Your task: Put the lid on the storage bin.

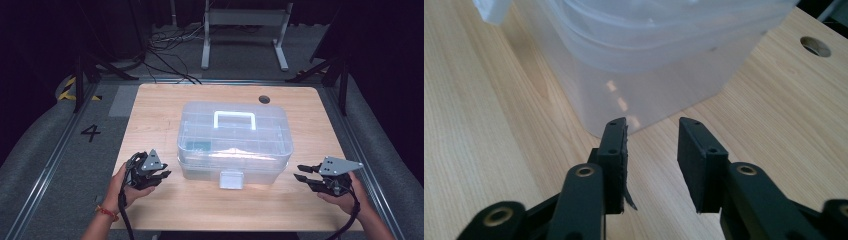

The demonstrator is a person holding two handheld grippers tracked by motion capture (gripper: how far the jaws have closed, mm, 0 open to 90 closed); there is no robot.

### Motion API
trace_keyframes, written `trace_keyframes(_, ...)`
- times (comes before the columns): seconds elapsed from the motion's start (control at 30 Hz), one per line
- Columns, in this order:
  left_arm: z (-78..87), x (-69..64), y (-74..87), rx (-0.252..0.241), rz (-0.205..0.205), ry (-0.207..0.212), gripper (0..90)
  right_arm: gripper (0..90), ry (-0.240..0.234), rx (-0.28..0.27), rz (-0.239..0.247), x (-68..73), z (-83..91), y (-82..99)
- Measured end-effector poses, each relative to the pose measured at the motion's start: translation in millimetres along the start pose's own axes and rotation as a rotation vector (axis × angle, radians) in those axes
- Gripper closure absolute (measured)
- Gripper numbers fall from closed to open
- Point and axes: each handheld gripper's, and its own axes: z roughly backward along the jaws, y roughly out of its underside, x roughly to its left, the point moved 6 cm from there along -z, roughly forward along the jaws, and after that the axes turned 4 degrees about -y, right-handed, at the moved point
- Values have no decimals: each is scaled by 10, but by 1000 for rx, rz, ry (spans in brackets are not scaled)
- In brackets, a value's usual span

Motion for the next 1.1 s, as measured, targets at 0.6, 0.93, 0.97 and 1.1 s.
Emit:
trace_keyframes(0.6, -201, -58, 387, 53, 79, 87, 351, 460, 90, 18, -157, -335, 139, 639)
trace_keyframes(0.93, -244, -26, 540, -33, 151, 77, 153, 327, 146, -13, -316, -500, 255, 1028)
trace_keyframes(0.97, -243, -33, 547, -40, 165, 73, 153, 314, 155, -16, -326, -507, 261, 1056)
trace_keyframes(1.1, -248, -51, 569, -75, 181, 59, 144, 272, 188, 16, -354, -528, 241, 1172)
